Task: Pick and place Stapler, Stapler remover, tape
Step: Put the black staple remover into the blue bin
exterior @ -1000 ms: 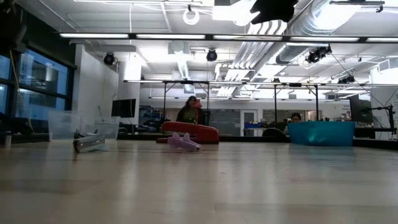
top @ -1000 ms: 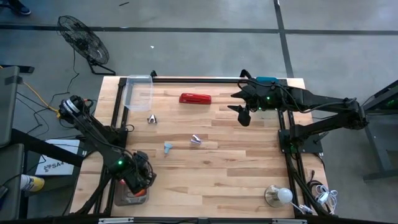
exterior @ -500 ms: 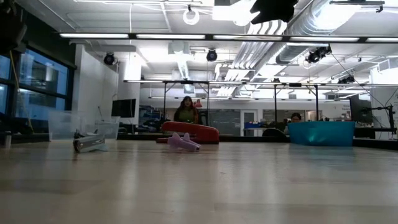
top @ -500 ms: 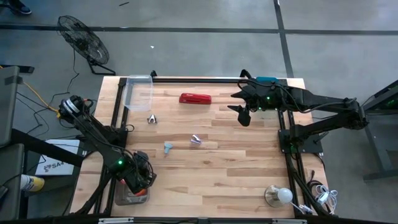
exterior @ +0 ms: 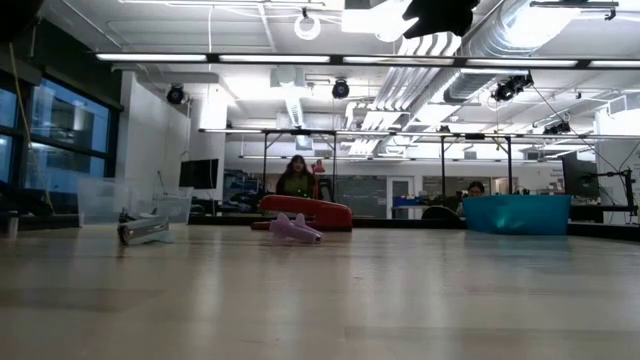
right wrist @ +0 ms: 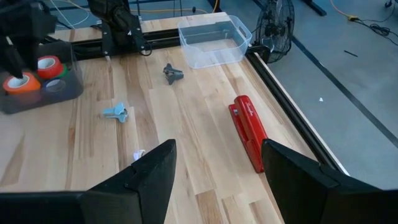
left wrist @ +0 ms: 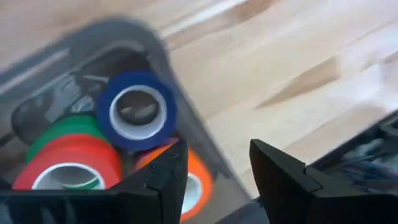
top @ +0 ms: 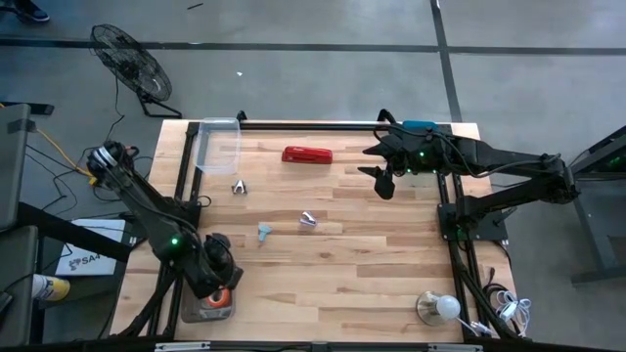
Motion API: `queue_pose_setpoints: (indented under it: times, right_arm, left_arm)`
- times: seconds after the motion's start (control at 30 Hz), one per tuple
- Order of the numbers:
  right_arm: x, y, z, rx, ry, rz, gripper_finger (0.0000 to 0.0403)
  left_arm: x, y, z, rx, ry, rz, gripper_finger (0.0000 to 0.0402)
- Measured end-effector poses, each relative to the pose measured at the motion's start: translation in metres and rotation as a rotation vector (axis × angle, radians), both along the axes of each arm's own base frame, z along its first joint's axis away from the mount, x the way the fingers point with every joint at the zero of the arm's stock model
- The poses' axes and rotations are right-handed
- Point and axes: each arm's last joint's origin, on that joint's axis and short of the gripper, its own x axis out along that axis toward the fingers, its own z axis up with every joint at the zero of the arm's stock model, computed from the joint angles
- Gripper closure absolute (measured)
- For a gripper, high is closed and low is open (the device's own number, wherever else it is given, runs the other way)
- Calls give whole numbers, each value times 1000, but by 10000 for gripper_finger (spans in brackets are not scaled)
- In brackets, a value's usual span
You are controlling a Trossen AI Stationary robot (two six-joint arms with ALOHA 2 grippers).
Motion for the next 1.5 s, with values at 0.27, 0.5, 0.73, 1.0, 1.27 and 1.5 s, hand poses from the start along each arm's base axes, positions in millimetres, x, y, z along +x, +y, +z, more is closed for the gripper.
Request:
queue_pose_setpoints:
  times: [0.27,0.5,0.73,1.0,1.27,1.5]
  right_arm:
    - [0,0,0,0,1,0,176]
    - [0,0,0,0,1,0,176]
    - [0,0,-1,4,5,6,176]
    - [0,0,0,4,5,7,176]
    - [0,0,-1,11,6,3,176]
    - [-1,0,-1,12,13,3,176]
  left_arm:
    - [-6,14,34,64,-28,96,232]
    - [12,47,50,40,-20,321,232]
    - [40,96,49,148,-24,367,224]
    - [54,165,42,287,82,413,163]
    - [60,237,22,251,237,476,90]
    - [70,274,-5,219,316,444,87]
